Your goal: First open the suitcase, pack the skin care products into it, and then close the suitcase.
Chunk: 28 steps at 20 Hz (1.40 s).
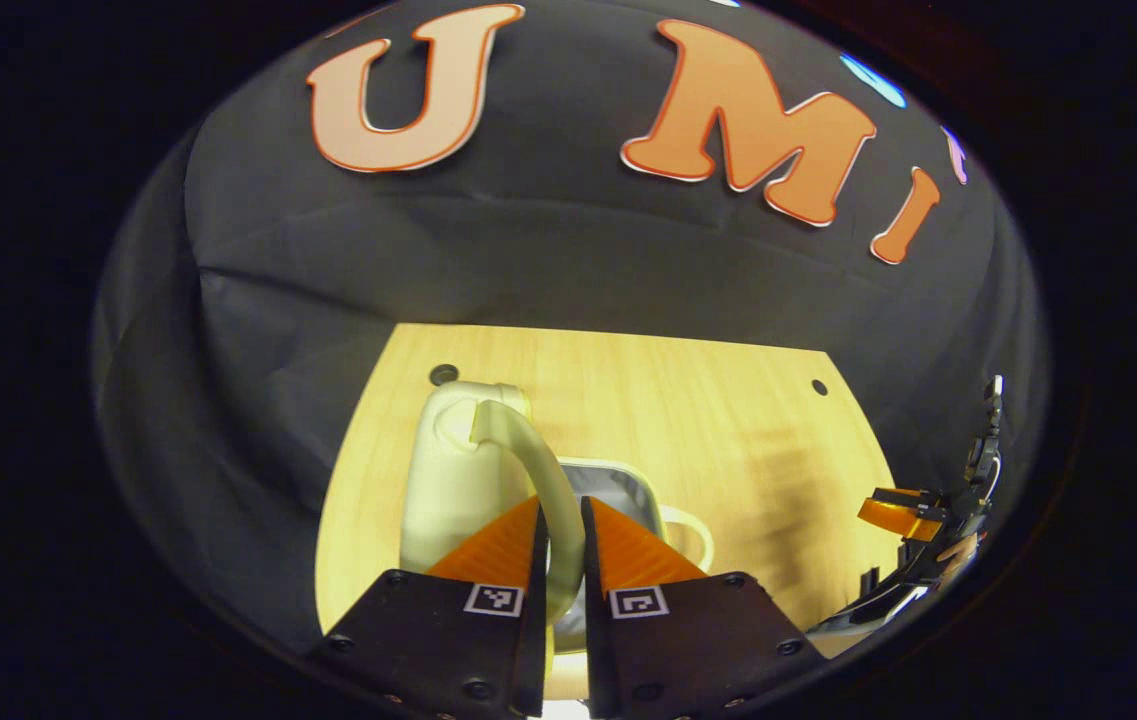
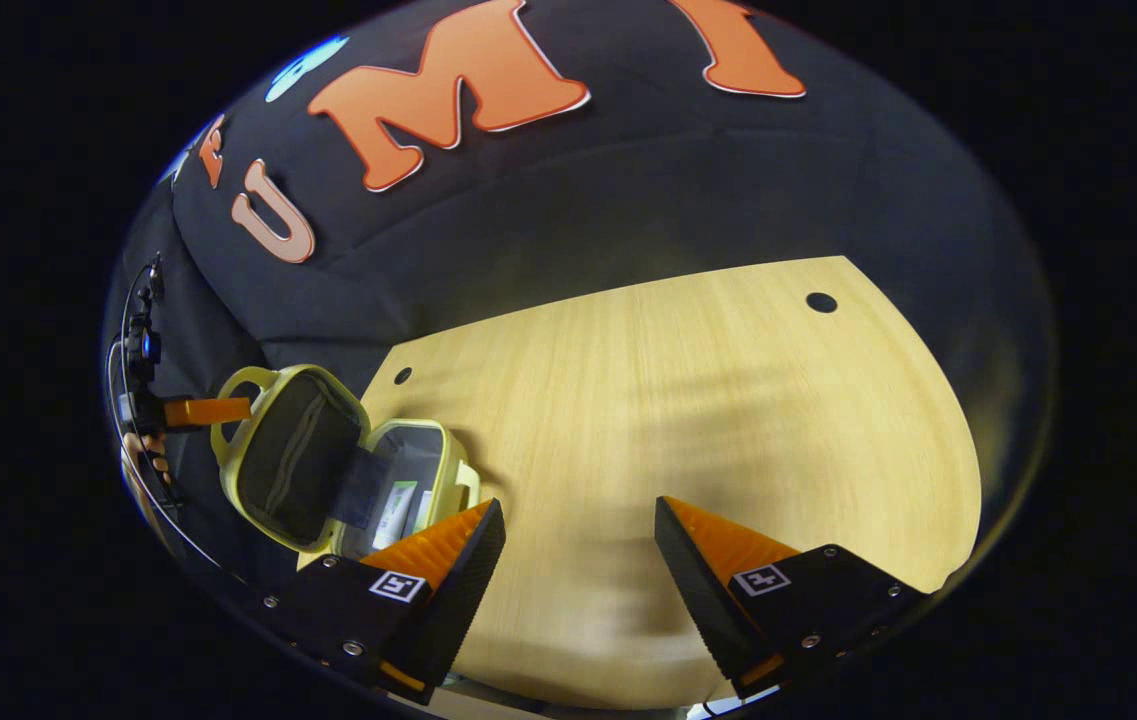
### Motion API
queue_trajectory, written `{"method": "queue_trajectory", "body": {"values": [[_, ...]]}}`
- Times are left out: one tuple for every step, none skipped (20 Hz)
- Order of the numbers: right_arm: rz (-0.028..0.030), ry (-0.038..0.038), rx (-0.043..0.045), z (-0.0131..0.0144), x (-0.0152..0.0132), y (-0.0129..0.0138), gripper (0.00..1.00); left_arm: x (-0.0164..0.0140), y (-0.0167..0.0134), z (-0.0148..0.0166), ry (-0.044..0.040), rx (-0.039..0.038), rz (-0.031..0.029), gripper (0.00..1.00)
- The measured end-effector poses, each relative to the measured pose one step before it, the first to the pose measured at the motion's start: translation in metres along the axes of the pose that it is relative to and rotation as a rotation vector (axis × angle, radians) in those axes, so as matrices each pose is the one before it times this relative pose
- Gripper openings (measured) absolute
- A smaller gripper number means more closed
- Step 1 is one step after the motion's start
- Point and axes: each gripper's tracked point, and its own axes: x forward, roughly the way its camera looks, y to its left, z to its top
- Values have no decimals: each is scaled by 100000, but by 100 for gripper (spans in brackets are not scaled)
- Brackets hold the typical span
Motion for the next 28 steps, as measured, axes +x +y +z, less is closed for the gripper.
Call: {"method": "queue_trajectory", "body": {"values": [[-432,-209,754,-31,-403,-969,96,549,-1322,-404,1154,345,-1087,17],[-412,-211,889,-100,-369,-849,96,638,-1229,-256,1010,450,-423,17],[-436,-11,827,-107,-424,-1049,96,813,-1074,-404,1115,525,-538,17],[-593,-124,640,-115,-398,-925,96,610,-1234,-476,1292,275,-1000,17],[-773,57,481,-248,-256,-859,96,556,-1209,-464,1412,-23,-1440,17],[-973,178,461,-273,-292,-980,96,744,-1186,-514,1676,-138,-1436,17],[-800,232,483,-246,-238,-858,96,978,-895,-643,1696,-27,-1099,17],[-819,373,625,-373,-279,-685,96,1053,-1020,-532,1818,-108,-858,17],[-623,403,801,-339,-227,-823,96,907,-942,-761,1571,-78,-988,17],[-536,463,970,-317,-199,-582,96,1025,-1024,-682,1805,-276,-814,17],[-234,608,817,-349,-147,-571,96,810,-614,-620,1683,-112,-631,17],[-256,366,295,-234,-92,-339,96,876,-453,-515,1738,231,-374,17],[-470,324,6,-280,-62,-296,96,785,-222,-483,1583,498,-108,18],[-552,162,-313,-254,-182,-598,96,879,-402,-565,1622,697,163,18],[-321,155,-94,-204,-118,-283,96,1384,-513,-527,1629,1004,552,18],[-7,361,211,-68,-83,-108,96,1038,-441,-621,1577,910,892,18],[135,502,353,-196,10,-17,96,1209,-600,-859,1722,633,885,18],[-105,595,244,-370,-109,-260,96,1175,-547,-657,1935,577,1010,17],[-174,474,10,-368,-85,-271,96,1183,-402,-795,1650,662,1464,18],[-244,448,-57,-377,-160,-346,96,1005,-491,-366,1285,919,1722,17],[-174,455,-6,-274,-146,-283,96,380,-481,-242,1175,935,1749,18],[-43,595,173,-231,-129,-292,96,378,-469,-140,1153,943,1746,18],[-74,504,172,-301,-134,-299,96,713,-744,-596,621,946,1831,18],[-76,384,-112,-300,-56,-105,96,253,-471,-319,506,949,1904,18],[-160,186,-15,-21,-161,3,96,171,-366,-291,-32,998,2049,18],[125,183,-38,-111,-103,-113,96,160,-483,-121,-143,-257,1502,18],[75,8,-20,-286,-225,-450,96,-94,-665,-37,19,-1350,858,22],[115,26,-97,-148,-160,-123,96,-1081,475,212,-169,-1298,750,23]]}}
